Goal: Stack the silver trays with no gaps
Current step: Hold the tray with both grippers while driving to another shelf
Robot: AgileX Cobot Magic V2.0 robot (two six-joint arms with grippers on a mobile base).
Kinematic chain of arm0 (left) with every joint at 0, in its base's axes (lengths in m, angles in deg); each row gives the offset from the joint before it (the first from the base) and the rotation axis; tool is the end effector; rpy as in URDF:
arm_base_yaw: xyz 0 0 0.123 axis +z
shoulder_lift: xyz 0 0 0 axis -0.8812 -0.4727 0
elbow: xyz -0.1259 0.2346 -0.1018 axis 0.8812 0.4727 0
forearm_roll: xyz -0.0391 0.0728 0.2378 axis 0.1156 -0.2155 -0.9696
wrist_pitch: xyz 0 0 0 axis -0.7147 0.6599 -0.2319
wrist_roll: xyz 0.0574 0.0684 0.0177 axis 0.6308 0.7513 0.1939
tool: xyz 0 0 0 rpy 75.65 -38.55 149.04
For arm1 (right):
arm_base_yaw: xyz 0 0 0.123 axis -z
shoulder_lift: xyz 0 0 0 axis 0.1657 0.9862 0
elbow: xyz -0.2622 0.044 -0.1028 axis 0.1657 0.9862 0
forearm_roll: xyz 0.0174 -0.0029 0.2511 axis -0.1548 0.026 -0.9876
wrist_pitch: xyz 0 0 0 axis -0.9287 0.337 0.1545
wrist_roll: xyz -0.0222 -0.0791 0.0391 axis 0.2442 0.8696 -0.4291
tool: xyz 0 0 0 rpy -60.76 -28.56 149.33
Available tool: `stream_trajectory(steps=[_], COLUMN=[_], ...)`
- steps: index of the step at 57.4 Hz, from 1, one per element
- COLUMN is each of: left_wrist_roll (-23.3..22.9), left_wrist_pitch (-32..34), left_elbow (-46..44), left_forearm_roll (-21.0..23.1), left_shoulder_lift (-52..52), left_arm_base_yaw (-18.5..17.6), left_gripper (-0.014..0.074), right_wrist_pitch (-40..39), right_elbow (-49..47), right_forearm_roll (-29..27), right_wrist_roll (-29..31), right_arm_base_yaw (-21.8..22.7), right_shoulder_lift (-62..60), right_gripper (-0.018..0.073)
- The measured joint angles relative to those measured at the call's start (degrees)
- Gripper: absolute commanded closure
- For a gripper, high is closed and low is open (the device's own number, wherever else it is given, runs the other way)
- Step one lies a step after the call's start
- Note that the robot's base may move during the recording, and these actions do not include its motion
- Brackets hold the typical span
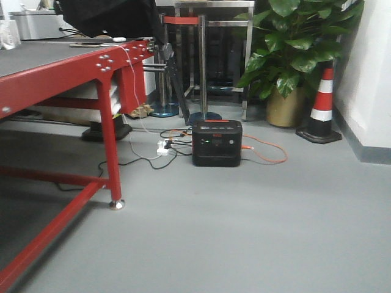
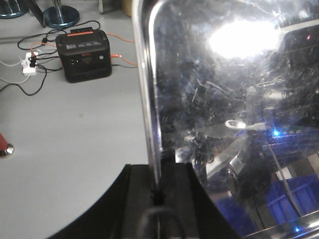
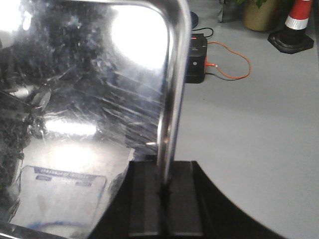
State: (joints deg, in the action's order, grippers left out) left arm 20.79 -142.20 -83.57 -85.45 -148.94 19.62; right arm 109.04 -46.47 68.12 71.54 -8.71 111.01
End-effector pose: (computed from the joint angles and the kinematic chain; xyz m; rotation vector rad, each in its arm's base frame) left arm 0.3360 -0.2769 0.4789 0.4260 2.0340 -0.3352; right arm 0.3147 0.0079 0.4603 0.0135 2.0271 0.1844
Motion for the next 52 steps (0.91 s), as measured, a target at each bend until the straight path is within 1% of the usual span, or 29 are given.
stream_trajectory(steps=[52], left_wrist_roll=[0.0], left_wrist_pitch=[0.2], left_elbow=[0.0], left_forearm_roll=[-0.6], left_shoulder_lift=[0.0], left_arm_base_yaw=[0.3], left_gripper=[0.0615], right_wrist_pitch=[-0.6], right_elbow=[0.0], right_forearm_roll=[-0.3], right_wrist_roll=[0.0], right_arm_base_yaw=[-0.3], right_shoulder_lift=[0.0], right_gripper=[0.0640])
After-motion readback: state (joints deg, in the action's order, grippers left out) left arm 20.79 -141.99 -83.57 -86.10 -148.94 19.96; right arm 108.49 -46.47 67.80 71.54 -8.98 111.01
